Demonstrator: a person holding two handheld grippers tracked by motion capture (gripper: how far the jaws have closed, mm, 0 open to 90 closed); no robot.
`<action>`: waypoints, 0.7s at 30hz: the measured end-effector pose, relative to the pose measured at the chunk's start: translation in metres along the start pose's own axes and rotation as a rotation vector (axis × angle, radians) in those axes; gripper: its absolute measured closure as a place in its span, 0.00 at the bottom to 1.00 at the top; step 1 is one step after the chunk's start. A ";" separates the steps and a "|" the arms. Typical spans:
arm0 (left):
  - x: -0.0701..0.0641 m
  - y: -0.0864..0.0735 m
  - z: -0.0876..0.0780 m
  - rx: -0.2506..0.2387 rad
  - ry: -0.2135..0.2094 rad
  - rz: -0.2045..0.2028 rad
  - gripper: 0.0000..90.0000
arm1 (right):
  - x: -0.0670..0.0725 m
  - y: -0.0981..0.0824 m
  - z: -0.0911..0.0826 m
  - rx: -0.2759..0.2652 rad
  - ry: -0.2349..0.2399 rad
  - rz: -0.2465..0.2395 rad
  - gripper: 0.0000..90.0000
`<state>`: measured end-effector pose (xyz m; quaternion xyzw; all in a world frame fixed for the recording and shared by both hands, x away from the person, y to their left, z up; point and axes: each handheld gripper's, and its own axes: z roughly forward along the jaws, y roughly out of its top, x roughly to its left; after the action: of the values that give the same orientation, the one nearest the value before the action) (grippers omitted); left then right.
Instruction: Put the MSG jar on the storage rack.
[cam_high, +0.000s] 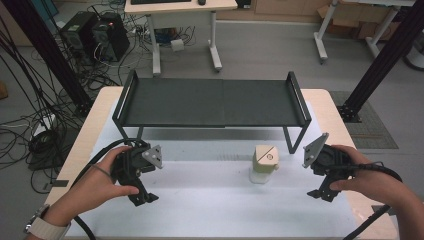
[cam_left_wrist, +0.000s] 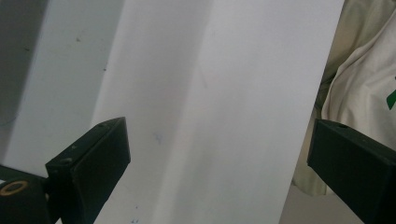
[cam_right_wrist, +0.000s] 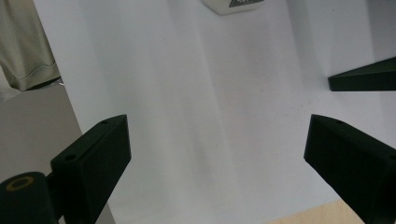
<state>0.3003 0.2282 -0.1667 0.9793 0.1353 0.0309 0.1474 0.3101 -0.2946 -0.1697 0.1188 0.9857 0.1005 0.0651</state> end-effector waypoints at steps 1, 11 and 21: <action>0.001 0.000 0.000 0.001 0.000 0.004 0.07 | 0.000 0.000 -0.001 -0.004 0.002 -0.001 0.07; 0.001 0.001 0.002 0.002 -0.007 0.011 0.07 | -0.002 0.010 -0.012 -0.017 -0.007 -0.018 0.07; 0.001 0.001 0.005 -0.007 -0.003 0.020 0.07 | -0.006 0.030 -0.026 -0.018 -0.021 -0.054 0.06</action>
<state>0.3023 0.2268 -0.1708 0.9801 0.1252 0.0315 0.1505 0.3186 -0.2724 -0.1370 0.0925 0.9868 0.1065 0.0793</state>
